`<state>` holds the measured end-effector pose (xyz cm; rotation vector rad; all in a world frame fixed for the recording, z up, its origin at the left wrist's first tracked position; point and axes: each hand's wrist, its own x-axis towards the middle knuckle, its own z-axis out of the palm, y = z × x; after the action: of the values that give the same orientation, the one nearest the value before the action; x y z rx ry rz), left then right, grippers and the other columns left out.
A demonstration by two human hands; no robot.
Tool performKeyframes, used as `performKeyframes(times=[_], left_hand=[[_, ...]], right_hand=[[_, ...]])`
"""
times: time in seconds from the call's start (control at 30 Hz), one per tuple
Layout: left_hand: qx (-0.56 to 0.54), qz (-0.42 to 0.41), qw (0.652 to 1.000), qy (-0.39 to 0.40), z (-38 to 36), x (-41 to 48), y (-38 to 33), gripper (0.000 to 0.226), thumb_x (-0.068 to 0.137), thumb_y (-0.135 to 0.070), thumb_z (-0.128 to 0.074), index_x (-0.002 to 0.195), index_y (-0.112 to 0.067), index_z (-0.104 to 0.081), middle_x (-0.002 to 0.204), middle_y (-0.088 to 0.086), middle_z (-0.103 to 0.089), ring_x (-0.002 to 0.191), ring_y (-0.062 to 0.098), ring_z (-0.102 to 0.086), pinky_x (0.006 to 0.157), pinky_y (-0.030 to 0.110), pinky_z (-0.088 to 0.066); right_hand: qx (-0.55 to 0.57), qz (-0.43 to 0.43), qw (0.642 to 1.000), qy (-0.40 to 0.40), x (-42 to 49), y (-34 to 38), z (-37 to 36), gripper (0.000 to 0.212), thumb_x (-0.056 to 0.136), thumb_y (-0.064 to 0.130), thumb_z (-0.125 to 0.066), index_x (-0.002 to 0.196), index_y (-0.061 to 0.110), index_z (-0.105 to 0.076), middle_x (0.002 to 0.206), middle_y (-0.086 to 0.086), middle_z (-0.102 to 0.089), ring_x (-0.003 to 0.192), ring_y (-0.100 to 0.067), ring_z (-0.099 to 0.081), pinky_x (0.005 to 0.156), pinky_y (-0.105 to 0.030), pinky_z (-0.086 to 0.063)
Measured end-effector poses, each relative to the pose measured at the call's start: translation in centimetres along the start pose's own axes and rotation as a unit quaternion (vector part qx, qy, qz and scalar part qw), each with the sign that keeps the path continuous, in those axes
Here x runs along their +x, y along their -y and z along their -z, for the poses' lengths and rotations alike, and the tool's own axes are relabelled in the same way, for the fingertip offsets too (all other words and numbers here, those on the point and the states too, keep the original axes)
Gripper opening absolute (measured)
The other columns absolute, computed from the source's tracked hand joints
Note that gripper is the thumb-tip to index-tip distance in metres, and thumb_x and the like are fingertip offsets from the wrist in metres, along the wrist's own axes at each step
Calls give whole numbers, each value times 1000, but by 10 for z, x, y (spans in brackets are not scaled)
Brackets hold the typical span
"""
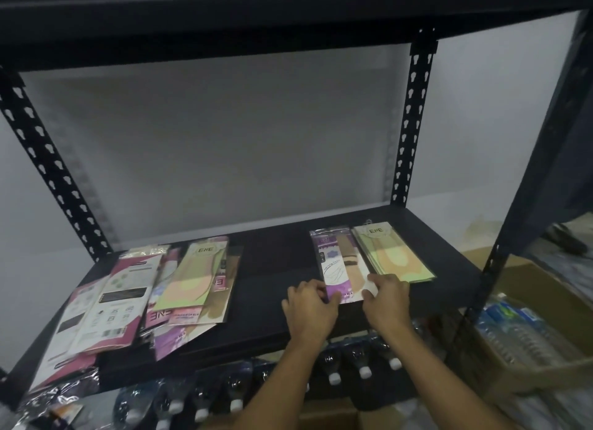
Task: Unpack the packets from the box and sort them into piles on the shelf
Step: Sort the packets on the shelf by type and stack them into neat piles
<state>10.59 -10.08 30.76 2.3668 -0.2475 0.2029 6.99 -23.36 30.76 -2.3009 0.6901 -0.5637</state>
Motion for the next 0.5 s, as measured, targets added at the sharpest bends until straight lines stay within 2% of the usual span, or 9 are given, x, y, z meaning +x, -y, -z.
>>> performKeyframes(times=[0.1,0.3,0.4,0.5], left_hand=[[52,-16,998,-12,-8,-2,0,33,85,-53,-62,106,-29,-63,107,-11,-62,108,14,-45,94,36,-34],[55,-16,998,2,-8,2,3,38,84,-58,-60,108,-28,-62,107,-10,-62,108,15,-45,94,37,-34],[30,-15,999,11,-2,2,3,39,85,-58,-60,108,-27,-62,102,-11,-62,106,14,-46,93,36,-34],[-9,-15,1000,1,10,4,8,40,87,-53,-60,116,-25,-60,98,-11,-60,104,11,-47,92,34,-37]], right_hand=[[-43,15,999,-6,-4,-9,-9,41,89,14,-60,129,13,-56,128,-6,-54,118,-24,-38,97,-38,-39],[-51,37,998,-20,-4,-13,-14,38,90,14,-58,128,11,-56,124,-2,-51,112,-20,-37,95,-36,-42],[-49,38,998,-30,-5,-9,-14,36,90,12,-56,126,11,-56,125,-3,-50,113,-21,-37,96,-36,-42],[-52,50,996,-50,-7,-2,-14,39,90,14,-55,130,15,-54,126,-2,-49,115,-21,-36,96,-37,-39]])
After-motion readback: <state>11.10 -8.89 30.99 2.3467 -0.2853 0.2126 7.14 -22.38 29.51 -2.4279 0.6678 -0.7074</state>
